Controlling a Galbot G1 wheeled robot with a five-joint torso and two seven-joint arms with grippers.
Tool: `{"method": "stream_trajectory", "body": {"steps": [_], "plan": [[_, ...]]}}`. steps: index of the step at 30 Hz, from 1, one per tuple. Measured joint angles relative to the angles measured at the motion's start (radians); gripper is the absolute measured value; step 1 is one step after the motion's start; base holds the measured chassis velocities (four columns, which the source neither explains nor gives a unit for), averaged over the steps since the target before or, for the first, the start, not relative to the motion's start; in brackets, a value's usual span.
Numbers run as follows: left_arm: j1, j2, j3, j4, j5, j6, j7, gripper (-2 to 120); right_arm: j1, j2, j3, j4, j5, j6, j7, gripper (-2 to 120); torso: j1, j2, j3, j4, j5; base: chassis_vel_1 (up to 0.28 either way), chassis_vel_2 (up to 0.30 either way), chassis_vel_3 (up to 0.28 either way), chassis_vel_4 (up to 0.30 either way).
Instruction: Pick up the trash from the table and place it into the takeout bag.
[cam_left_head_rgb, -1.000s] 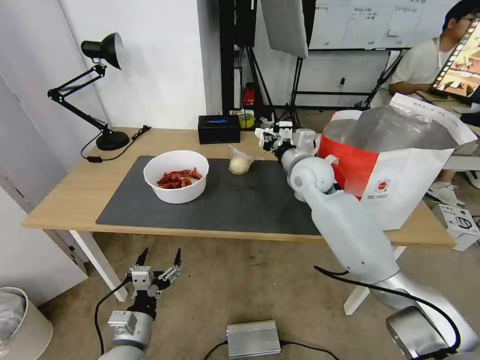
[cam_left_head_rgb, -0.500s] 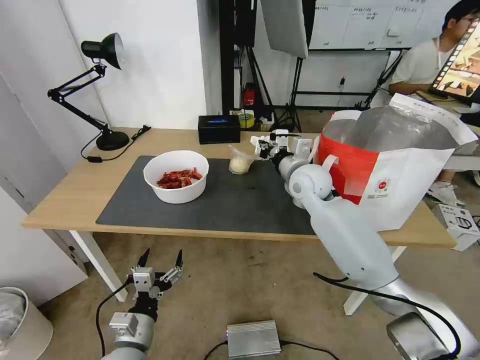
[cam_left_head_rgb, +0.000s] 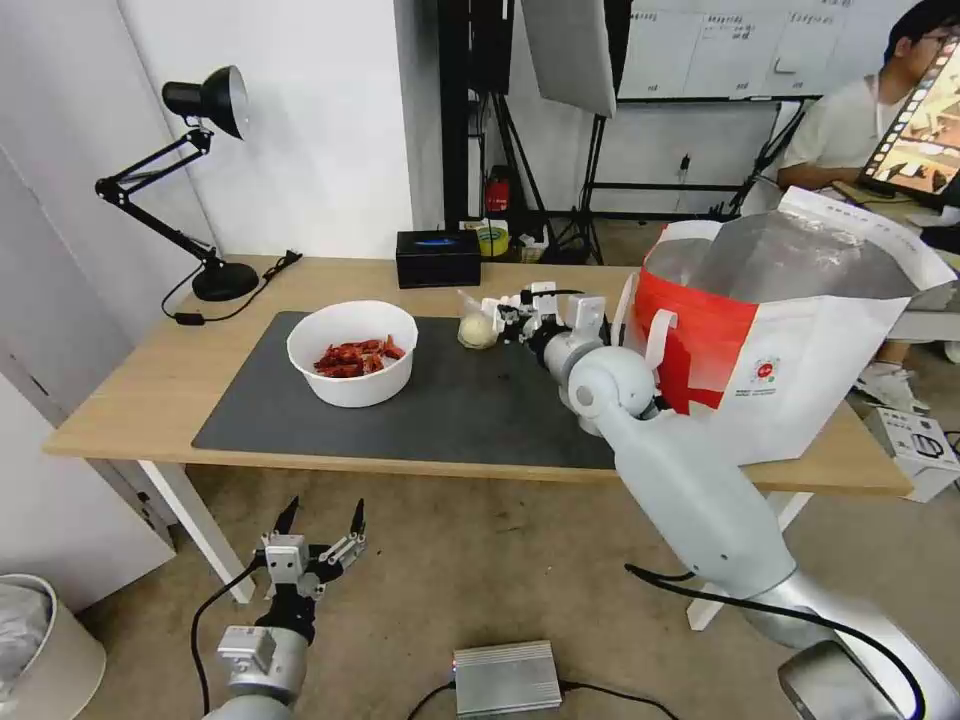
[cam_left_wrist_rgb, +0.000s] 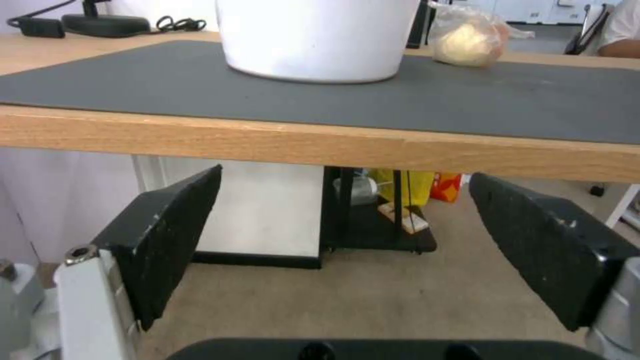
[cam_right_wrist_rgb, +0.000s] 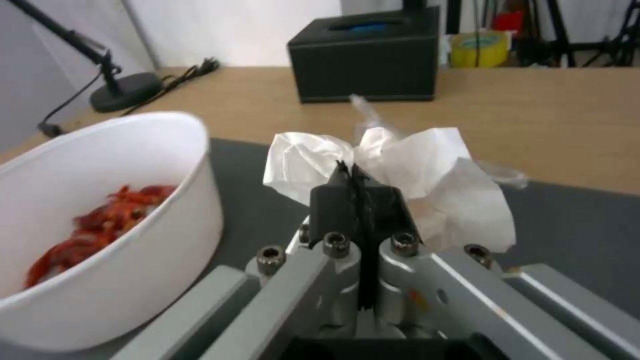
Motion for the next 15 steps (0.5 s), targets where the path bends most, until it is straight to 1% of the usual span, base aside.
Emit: {"method": "stream_trajectory", "body": {"steps": [6, 10, 15], "plan": [[0.003, -0.001, 0.000, -0.001, 0.003, 0.000, 0.000, 100, -0.003, -0.003, -0.005, 0.024, 0.008, -0.003, -0.003, 0, 0.000, 0.000, 0.000, 0.0000, 0.0000, 0.000, 0.000, 0.000, 0.000], [0.007, -0.003, -0.003, -0.004, 0.005, 0.000, 0.000, 100, 0.000, -0.010, -0.003, 0.039, 0.002, 0.016, -0.008, 0, 0.000, 0.000, 0.000, 0.0000, 0.0000, 0.000, 0.000, 0.000, 0.000], [0.012, -0.007, -0.004, -0.006, 0.011, -0.002, 0.000, 100, 0.014, -0.029, 0.024, 0.067, -0.083, 0.079, -0.024, 0, 0.000, 0.000, 0.000, 0.0000, 0.0000, 0.000, 0.000, 0.000, 0.000]]}}
